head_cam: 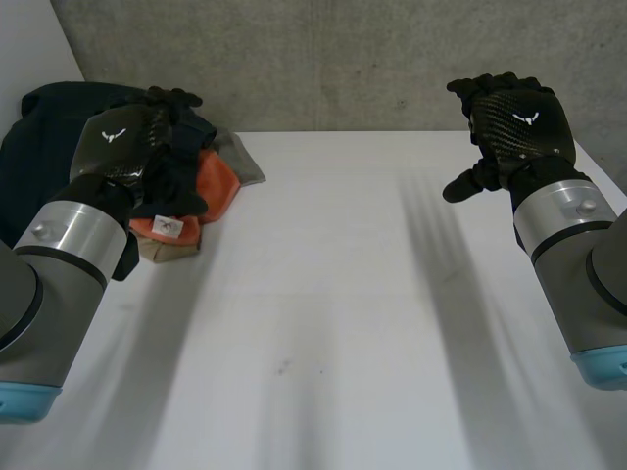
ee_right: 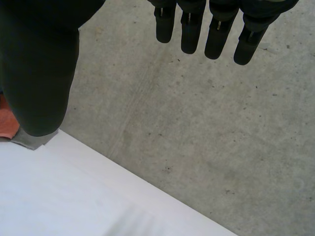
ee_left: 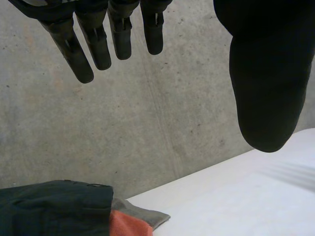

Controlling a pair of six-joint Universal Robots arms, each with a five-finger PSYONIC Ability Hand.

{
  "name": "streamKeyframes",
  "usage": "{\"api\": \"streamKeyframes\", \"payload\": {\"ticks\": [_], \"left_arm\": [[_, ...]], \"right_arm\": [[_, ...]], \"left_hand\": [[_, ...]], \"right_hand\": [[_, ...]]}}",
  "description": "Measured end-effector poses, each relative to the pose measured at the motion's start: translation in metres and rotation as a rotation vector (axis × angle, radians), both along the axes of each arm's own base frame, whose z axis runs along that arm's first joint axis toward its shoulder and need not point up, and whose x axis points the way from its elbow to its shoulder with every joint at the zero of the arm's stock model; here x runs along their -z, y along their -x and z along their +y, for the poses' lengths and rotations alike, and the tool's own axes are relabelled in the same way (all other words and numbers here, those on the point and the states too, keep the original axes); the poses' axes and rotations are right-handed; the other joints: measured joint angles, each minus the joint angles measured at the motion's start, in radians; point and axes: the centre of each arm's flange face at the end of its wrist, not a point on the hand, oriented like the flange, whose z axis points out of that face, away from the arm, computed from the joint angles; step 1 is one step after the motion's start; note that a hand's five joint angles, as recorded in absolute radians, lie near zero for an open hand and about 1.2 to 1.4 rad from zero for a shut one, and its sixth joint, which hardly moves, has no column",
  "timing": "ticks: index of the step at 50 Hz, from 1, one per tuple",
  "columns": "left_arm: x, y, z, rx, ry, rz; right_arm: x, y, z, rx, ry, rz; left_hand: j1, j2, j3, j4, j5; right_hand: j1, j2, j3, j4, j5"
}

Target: Fold the laundry.

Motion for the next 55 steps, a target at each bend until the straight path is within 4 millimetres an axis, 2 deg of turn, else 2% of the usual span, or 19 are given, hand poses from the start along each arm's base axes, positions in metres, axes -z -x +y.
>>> {"api": "streamKeyframes", "payload": {"ticks": [4, 13, 16, 20, 23, 25, 26, 30, 33, 36, 40, 42, 43, 44, 45, 49, 55], "left_arm": [[-0.002, -0.001, -0.001, -0.002, 0.006, 0.002], [-0.011, -0.004, -0.008, -0.018, 0.037, 0.007], [-0.016, -0.008, -0.018, -0.036, 0.069, -0.009], [-0.014, -0.019, -0.051, -0.095, 0.099, -0.090], [0.001, -0.035, -0.092, -0.166, 0.106, -0.214], [0.008, -0.041, -0.107, -0.189, 0.110, -0.266], [0.019, -0.048, -0.127, -0.217, 0.116, -0.342], [0.050, -0.063, -0.174, -0.270, 0.149, -0.519], [0.070, -0.071, -0.198, -0.293, 0.178, -0.599], [0.100, -0.085, -0.231, -0.311, 0.238, -0.688], [0.121, -0.093, -0.255, -0.306, 0.308, -0.724], [0.129, -0.095, -0.263, -0.299, 0.335, -0.728], [0.130, -0.095, -0.264, -0.298, 0.339, -0.728], [0.135, -0.096, -0.269, -0.292, 0.353, -0.727], [0.137, -0.096, -0.271, -0.290, 0.358, -0.727], [0.143, -0.096, -0.277, -0.282, 0.375, -0.720], [0.140, -0.092, -0.277, -0.278, 0.385, -0.711]], "right_arm": [[0.000, 0.000, 0.000, -0.001, 0.000, 0.004], [0.001, 0.000, 0.001, 0.000, 0.004, 0.021], [0.001, 0.000, 0.001, -0.001, 0.000, 0.027], [0.003, -0.001, 0.003, -0.003, -0.011, 0.033], [0.004, -0.001, 0.004, -0.007, -0.023, 0.039], [0.004, -0.001, 0.005, -0.008, -0.026, 0.040], [0.005, -0.002, 0.006, -0.010, -0.031, 0.043], [0.006, -0.002, 0.007, -0.014, -0.040, 0.046], [0.007, -0.002, 0.008, -0.015, -0.044, 0.048], [0.008, -0.002, 0.009, -0.016, -0.046, 0.050], [0.009, -0.002, 0.009, -0.019, -0.048, 0.053], [0.010, -0.003, 0.009, -0.019, -0.048, 0.057], [0.010, -0.003, 0.009, -0.019, -0.048, 0.057], [0.010, -0.003, 0.009, -0.019, -0.048, 0.060], [0.011, -0.003, 0.009, -0.019, -0.048, 0.065], [0.013, -0.003, 0.009, -0.017, -0.046, 0.085], [0.015, -0.002, 0.008, -0.014, -0.042, 0.108]], "left_hand": [[-0.062, -0.066, -0.105, -0.102, -0.077], [-0.062, -0.067, -0.109, -0.107, -0.084], [-0.062, -0.067, -0.109, -0.107, -0.084], [-0.062, -0.067, -0.109, -0.106, -0.084], [-0.062, -0.067, -0.109, -0.106, -0.084], [-0.062, -0.067, -0.109, -0.106, -0.084], [-0.062, -0.067, -0.109, -0.106, -0.084], [-0.062, -0.067, -0.109, -0.105, -0.084], [-0.061, -0.065, -0.107, -0.105, -0.084], [0.008, -0.002, -0.042, -0.036, -0.025], [0.154, 0.143, 0.098, 0.103, 0.111], [0.320, 0.287, 0.243, 0.252, 0.257], [0.320, 0.287, 0.243, 0.252, 0.257], [0.512, 0.486, 0.440, 0.438, 0.438], [0.528, 0.495, 0.449, 0.458, 0.458], [0.817, 0.851, 0.805, 0.819, 0.817], [0.856, 0.917, 0.871, 0.885, 0.872]], "right_hand": [[-0.038, -0.057, -0.068, -0.068, -0.053], [-0.038, -0.057, -0.070, -0.071, -0.053], [-0.038, -0.057, -0.070, -0.071, -0.053], [-0.038, -0.057, -0.070, -0.071, -0.053], [-0.038, -0.057, -0.070, -0.071, -0.053], [-0.038, -0.057, -0.070, -0.071, -0.053], [-0.038, -0.057, -0.070, -0.071, -0.053], [-0.038, -0.057, -0.070, -0.071, -0.053], [-0.038, -0.057, -0.070, -0.071, -0.053], [-0.038, -0.057, -0.070, -0.071, -0.053], [-0.038, -0.057, -0.070, -0.071, -0.053], [-0.038, -0.057, -0.070, -0.071, -0.053], [-0.038, -0.057, -0.070, -0.071, -0.053], [-0.038, -0.057, -0.070, -0.071, -0.053], [-0.038, -0.057, -0.070, -0.071, -0.053], [-0.038, -0.057, -0.070, -0.071, -0.053], [-0.038, -0.057, -0.070, -0.071, -0.053]]}}
